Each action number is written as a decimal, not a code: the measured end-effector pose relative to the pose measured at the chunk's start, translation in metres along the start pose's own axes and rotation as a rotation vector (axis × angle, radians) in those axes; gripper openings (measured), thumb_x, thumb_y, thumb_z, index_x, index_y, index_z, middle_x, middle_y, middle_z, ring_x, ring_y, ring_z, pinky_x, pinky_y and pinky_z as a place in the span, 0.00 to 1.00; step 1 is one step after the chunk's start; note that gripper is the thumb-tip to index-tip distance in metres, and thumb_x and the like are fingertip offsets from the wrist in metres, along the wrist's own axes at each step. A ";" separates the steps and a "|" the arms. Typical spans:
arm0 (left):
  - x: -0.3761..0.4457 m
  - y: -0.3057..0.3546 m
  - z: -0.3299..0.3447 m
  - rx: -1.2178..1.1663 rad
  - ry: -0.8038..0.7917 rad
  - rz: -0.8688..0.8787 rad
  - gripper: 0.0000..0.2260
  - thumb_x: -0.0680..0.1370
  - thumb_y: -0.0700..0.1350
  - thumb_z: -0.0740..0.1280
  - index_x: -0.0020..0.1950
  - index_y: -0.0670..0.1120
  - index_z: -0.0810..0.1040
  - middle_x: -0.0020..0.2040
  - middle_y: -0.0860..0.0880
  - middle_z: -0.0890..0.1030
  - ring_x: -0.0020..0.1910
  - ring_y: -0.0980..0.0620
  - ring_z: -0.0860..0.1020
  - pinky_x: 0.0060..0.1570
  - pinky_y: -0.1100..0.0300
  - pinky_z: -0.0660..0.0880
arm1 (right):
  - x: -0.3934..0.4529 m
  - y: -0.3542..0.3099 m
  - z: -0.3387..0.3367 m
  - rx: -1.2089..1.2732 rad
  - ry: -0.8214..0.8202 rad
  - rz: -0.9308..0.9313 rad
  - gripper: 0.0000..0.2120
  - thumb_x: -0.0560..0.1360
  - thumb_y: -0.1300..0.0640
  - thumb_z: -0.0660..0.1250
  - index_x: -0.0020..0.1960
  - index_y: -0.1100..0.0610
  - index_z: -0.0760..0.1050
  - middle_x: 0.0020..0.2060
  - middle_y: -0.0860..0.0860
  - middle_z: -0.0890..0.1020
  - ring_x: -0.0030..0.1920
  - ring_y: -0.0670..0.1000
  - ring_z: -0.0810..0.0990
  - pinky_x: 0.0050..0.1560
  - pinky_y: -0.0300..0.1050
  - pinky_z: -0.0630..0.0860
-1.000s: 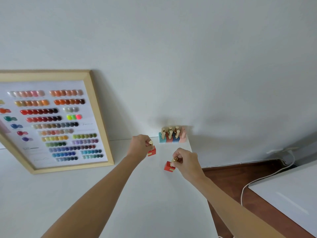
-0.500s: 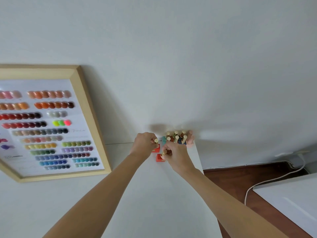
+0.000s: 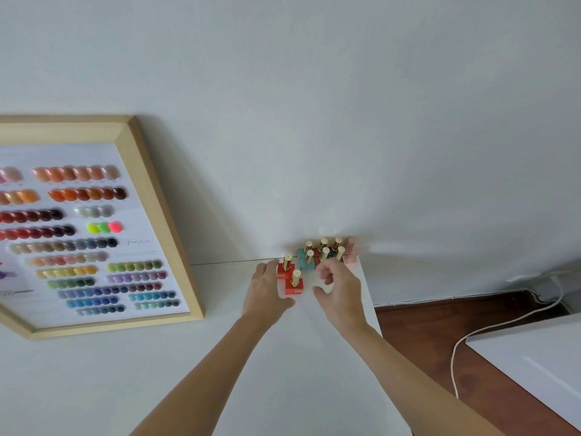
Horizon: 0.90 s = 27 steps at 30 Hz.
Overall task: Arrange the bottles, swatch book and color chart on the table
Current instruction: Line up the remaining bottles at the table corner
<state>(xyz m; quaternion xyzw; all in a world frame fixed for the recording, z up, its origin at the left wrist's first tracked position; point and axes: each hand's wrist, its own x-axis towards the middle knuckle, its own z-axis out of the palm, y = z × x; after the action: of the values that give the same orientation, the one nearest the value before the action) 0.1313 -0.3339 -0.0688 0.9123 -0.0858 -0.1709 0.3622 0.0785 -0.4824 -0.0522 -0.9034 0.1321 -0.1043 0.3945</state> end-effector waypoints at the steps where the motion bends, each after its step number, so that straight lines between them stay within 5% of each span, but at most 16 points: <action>1: 0.000 0.001 0.005 -0.015 -0.004 -0.040 0.34 0.66 0.42 0.77 0.69 0.46 0.67 0.62 0.48 0.72 0.61 0.48 0.73 0.54 0.62 0.68 | -0.002 0.006 -0.002 0.016 0.035 0.052 0.18 0.64 0.71 0.73 0.49 0.57 0.73 0.40 0.50 0.77 0.40 0.49 0.74 0.40 0.29 0.69; 11: 0.023 0.009 0.017 -0.125 0.131 -0.152 0.15 0.71 0.43 0.75 0.55 0.42 0.78 0.51 0.45 0.80 0.50 0.46 0.79 0.52 0.51 0.77 | 0.025 0.049 -0.017 0.007 0.070 0.371 0.25 0.70 0.69 0.70 0.64 0.61 0.68 0.55 0.57 0.77 0.47 0.53 0.76 0.50 0.42 0.72; 15: 0.034 0.009 0.017 -0.129 0.144 -0.160 0.09 0.73 0.42 0.73 0.51 0.41 0.80 0.45 0.45 0.83 0.47 0.45 0.79 0.45 0.53 0.76 | 0.040 0.054 -0.017 -0.058 0.085 0.323 0.14 0.71 0.69 0.67 0.55 0.61 0.76 0.45 0.54 0.82 0.44 0.53 0.79 0.43 0.32 0.67; 18: 0.040 0.012 0.018 -0.090 0.158 -0.158 0.06 0.74 0.42 0.71 0.50 0.42 0.81 0.44 0.45 0.83 0.44 0.46 0.78 0.41 0.57 0.73 | 0.047 0.059 -0.015 -0.066 0.073 0.308 0.05 0.72 0.69 0.65 0.44 0.61 0.77 0.38 0.52 0.82 0.40 0.52 0.79 0.41 0.38 0.70; 27: 0.042 0.016 0.018 -0.062 0.146 -0.162 0.05 0.74 0.41 0.71 0.49 0.42 0.82 0.43 0.44 0.83 0.44 0.44 0.79 0.40 0.57 0.73 | 0.050 0.064 -0.018 -0.100 0.012 0.312 0.06 0.74 0.66 0.64 0.49 0.62 0.78 0.44 0.57 0.84 0.46 0.56 0.81 0.44 0.38 0.69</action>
<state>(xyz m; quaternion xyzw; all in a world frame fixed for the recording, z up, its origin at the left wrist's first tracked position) 0.1633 -0.3685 -0.0809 0.9146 0.0200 -0.1352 0.3806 0.1099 -0.5528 -0.0832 -0.8897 0.2781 -0.0403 0.3597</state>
